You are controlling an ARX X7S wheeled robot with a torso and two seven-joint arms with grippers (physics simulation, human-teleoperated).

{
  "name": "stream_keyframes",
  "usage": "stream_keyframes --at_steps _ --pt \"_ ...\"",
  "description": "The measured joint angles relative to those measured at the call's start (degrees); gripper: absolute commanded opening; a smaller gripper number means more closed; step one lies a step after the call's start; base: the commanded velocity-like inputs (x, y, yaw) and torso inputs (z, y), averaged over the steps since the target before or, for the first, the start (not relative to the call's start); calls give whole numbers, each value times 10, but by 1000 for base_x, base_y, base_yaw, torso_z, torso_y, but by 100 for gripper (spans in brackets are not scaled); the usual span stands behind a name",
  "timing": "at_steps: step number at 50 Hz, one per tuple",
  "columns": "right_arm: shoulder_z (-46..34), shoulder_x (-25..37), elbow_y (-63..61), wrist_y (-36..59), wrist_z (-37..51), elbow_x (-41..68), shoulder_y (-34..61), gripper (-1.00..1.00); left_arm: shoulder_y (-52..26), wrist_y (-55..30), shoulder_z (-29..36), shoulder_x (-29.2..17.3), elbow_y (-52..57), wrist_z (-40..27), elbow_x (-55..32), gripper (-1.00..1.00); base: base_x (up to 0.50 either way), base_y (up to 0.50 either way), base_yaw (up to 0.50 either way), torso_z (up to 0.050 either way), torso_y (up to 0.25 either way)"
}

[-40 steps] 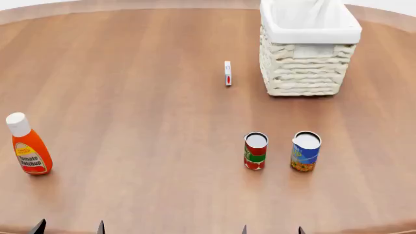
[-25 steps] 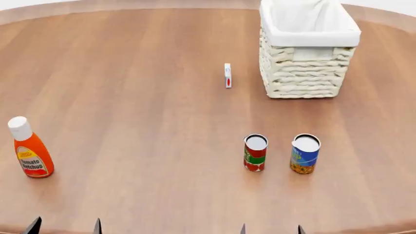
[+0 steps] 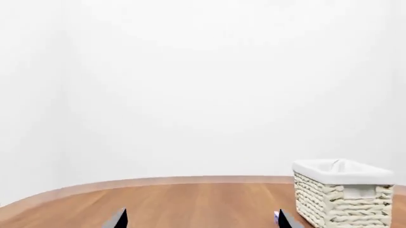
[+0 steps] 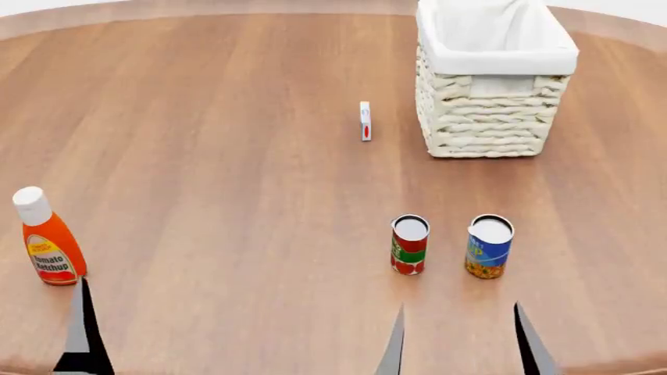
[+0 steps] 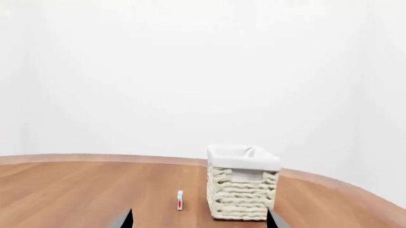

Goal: Pick up the alphabet soup and the cream cheese box, and put them in the basket.

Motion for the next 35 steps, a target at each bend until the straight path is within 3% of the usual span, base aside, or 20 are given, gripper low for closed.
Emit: stream_keyframes --at_steps 17,35 --pt "-9 24 -131 5 13 -11 -29 100 23 -4 -13 -19 109 -18 -19 100 0 0 0 0 0" --pt "-13 40 -165 11 19 -2 -38 100 36 0 -11 -28 136 -32 -24 100 17 0 0 0 0"
